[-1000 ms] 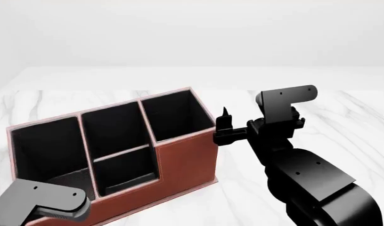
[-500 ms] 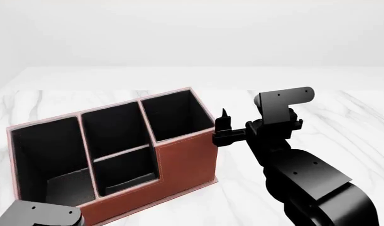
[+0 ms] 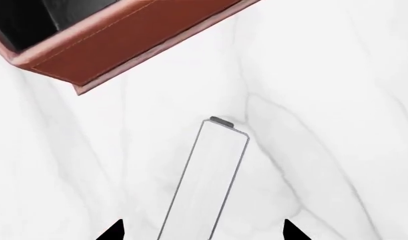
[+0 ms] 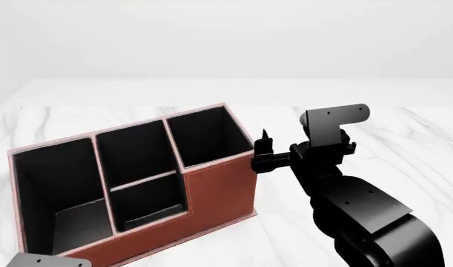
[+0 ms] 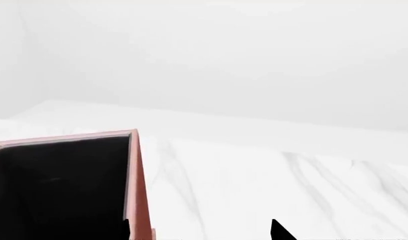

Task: Pick up the book and place it in the front compartment of the caddy.

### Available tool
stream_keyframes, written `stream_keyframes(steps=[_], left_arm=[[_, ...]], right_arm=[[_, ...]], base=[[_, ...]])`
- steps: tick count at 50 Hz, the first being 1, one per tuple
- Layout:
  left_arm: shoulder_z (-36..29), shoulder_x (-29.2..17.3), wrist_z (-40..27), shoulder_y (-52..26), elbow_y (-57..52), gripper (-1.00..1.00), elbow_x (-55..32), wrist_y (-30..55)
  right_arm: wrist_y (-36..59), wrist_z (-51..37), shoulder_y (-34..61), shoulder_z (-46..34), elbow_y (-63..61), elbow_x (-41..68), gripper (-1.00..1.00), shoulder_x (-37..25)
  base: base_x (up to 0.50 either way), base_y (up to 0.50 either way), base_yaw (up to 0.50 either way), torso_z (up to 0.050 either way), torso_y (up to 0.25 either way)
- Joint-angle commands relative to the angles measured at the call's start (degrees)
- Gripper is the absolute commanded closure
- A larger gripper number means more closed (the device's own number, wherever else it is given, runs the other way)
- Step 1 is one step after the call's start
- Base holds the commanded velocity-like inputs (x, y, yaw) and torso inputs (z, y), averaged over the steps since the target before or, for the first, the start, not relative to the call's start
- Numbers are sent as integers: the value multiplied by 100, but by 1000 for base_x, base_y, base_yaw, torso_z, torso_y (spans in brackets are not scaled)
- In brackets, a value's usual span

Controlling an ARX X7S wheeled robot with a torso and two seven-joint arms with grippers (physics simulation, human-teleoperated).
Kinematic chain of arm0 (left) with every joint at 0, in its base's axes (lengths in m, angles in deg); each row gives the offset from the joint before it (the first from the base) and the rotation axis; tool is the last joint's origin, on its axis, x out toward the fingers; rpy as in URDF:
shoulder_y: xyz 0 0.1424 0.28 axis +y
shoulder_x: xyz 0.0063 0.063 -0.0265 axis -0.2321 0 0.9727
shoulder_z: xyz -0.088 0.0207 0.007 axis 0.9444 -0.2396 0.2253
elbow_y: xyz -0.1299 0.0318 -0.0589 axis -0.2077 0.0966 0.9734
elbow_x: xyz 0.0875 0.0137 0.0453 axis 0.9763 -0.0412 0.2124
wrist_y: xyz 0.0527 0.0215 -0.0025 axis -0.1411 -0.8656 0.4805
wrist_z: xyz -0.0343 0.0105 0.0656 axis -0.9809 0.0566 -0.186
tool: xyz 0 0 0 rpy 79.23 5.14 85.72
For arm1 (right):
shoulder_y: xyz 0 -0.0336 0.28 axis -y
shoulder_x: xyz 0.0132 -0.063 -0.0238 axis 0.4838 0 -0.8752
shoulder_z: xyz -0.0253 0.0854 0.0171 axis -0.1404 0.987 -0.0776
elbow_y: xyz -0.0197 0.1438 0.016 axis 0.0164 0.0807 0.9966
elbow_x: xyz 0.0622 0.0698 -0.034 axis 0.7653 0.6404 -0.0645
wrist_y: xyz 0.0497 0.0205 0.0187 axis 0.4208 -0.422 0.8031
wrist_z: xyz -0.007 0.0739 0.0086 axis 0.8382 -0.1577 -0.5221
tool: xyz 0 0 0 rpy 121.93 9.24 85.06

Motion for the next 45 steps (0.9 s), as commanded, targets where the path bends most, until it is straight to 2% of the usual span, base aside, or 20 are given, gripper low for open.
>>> stream_keyframes(steps=[1, 9, 30, 40, 41, 45], left_arm=[[-132, -11, 285, 172, 172, -100, 367, 2], [-323, 134, 612, 408, 375, -100, 823, -76], [-826, 855, 1616, 1121, 1294, -100, 1944, -292], [-908, 889, 1765, 1256, 1403, -100, 2096, -324], [-878, 847, 1702, 1221, 1362, 100, 2085, -334], [-866, 802, 1655, 1192, 1337, 100, 2034, -273]], right_arm=[[-74, 1, -26, -39, 84, 5, -100, -5], [-87, -6, -55, -34, 90, 38, -100, -14], [-84, -40, -50, -62, 139, 101, -100, -34], [-80, -51, -25, -64, 172, 135, -100, -46], [-74, -54, -30, -57, 154, 147, -100, -48], [-73, -56, -35, -47, 143, 173, -100, -52]], base=[[0, 0, 0, 0, 0], [0, 0, 0, 0, 0], [0, 0, 0, 0, 0], [0, 0, 0, 0, 0], [0, 0, 0, 0, 0], [0, 0, 0, 0, 0]])
